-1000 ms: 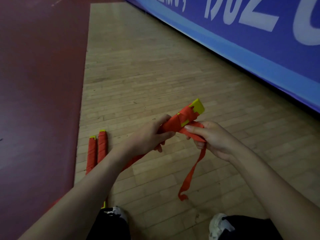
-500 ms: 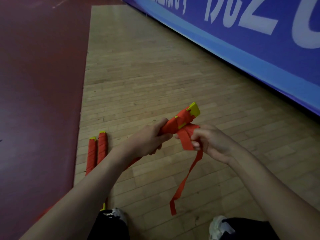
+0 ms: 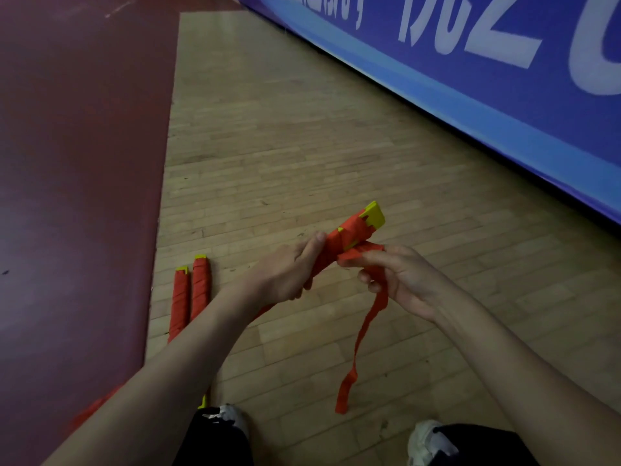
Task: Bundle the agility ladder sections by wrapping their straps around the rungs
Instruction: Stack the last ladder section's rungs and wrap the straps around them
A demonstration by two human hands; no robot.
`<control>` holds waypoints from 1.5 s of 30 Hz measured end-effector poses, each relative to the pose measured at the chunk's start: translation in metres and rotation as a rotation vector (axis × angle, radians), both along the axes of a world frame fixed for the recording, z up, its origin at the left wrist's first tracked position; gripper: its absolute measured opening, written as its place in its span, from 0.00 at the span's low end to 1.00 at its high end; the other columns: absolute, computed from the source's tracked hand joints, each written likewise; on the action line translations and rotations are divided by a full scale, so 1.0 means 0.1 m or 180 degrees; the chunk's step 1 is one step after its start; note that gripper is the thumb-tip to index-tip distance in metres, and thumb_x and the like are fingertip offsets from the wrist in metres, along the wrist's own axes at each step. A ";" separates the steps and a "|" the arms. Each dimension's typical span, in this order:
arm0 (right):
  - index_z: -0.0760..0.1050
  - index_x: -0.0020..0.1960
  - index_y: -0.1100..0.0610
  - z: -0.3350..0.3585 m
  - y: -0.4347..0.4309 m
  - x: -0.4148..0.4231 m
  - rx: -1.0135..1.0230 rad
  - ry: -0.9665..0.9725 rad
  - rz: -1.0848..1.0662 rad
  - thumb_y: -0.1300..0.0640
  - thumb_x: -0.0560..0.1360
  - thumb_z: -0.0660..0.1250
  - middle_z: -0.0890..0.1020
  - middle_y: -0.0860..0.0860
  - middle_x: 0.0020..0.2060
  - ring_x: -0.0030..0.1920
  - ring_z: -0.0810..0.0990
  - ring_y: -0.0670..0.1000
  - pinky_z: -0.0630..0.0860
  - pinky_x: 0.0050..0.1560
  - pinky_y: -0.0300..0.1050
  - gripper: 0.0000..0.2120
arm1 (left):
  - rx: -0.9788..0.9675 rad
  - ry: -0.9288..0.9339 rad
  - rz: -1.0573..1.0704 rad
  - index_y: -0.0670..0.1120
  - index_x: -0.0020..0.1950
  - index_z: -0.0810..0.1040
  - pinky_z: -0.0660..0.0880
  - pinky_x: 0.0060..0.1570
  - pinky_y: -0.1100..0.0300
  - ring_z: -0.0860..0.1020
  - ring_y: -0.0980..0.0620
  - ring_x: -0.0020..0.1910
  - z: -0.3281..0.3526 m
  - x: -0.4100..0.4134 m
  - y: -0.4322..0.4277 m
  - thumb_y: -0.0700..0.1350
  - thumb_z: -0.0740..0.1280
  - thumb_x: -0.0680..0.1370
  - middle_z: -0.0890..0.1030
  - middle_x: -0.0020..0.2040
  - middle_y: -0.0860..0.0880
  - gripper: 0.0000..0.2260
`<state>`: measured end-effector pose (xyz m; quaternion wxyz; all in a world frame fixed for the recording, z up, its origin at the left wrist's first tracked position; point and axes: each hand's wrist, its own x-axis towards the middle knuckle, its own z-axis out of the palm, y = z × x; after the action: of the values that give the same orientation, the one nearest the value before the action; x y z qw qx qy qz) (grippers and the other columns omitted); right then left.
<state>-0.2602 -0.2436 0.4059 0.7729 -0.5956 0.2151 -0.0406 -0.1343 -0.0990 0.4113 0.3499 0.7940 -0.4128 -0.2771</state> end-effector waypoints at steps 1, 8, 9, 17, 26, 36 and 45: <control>0.80 0.51 0.61 0.01 0.02 0.00 -0.0029 0.0024 0.0002 0.55 0.68 0.70 0.85 0.54 0.43 0.28 0.72 0.42 0.64 0.26 0.33 0.14 | 0.0021 0.0100 0.0030 0.59 0.50 0.72 0.76 0.36 0.55 0.76 0.51 0.30 0.00 0.00 0.00 0.61 0.46 0.82 0.78 0.36 0.45 0.16; 0.81 0.52 0.60 -0.02 0.03 0.02 -0.0284 0.0090 -0.0334 0.51 0.68 0.72 0.85 0.54 0.41 0.26 0.70 0.42 0.64 0.24 0.33 0.17 | 0.0167 0.0506 -0.0186 0.68 0.51 0.70 0.74 0.43 0.54 0.73 0.50 0.38 0.01 0.01 -0.03 0.64 0.51 0.78 0.75 0.41 0.47 0.10; 0.81 0.52 0.60 -0.02 0.03 0.02 -0.0357 0.0123 -0.0344 0.52 0.71 0.71 0.85 0.54 0.41 0.26 0.70 0.42 0.64 0.25 0.33 0.14 | 0.0156 0.0551 -0.0172 0.67 0.52 0.72 0.73 0.42 0.54 0.73 0.50 0.38 0.01 0.01 -0.03 0.62 0.52 0.79 0.74 0.40 0.47 0.10; 0.79 0.54 0.64 -0.05 -0.02 0.00 -0.0506 0.0132 -0.0190 0.61 0.76 0.67 0.86 0.55 0.44 0.27 0.72 0.42 0.67 0.27 0.33 0.09 | -0.0190 0.0890 -0.0130 0.52 0.67 0.73 0.72 0.46 0.74 0.77 0.64 0.57 0.02 0.01 -0.06 0.45 0.62 0.81 0.80 0.49 0.65 0.14; 0.80 0.47 0.61 -0.13 0.04 0.02 -0.0394 0.0084 -0.0470 0.59 0.77 0.66 0.85 0.56 0.41 0.24 0.69 0.42 0.65 0.24 0.32 0.06 | -0.0243 -0.0014 0.0396 0.53 0.67 0.75 0.70 0.46 0.66 0.77 0.59 0.44 -0.04 0.02 -0.09 0.52 0.72 0.73 0.80 0.48 0.53 0.23; 0.73 0.39 0.56 -0.08 0.00 0.06 -0.0007 0.0346 -0.0753 0.44 0.76 0.65 0.73 0.50 0.26 0.19 0.65 0.44 0.61 0.19 0.34 0.16 | -0.0081 -0.1162 0.0176 0.56 0.70 0.71 0.69 0.59 0.62 0.74 0.54 0.64 -0.01 -0.03 -0.07 0.61 0.73 0.69 0.77 0.65 0.52 0.31; 0.75 0.44 0.58 -0.10 0.05 0.08 0.0126 0.0148 -0.0534 0.46 0.78 0.62 0.78 0.53 0.32 0.19 0.65 0.44 0.61 0.19 0.34 0.15 | 0.0011 -0.0545 0.0053 0.50 0.58 0.74 0.75 0.45 0.58 0.80 0.50 0.44 0.12 -0.02 -0.05 0.53 0.77 0.68 0.81 0.46 0.48 0.23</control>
<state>-0.2519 -0.2387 0.3960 0.7732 -0.5609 0.2828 -0.0871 -0.1365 -0.1042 0.4230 0.3143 0.8187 -0.4342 -0.2060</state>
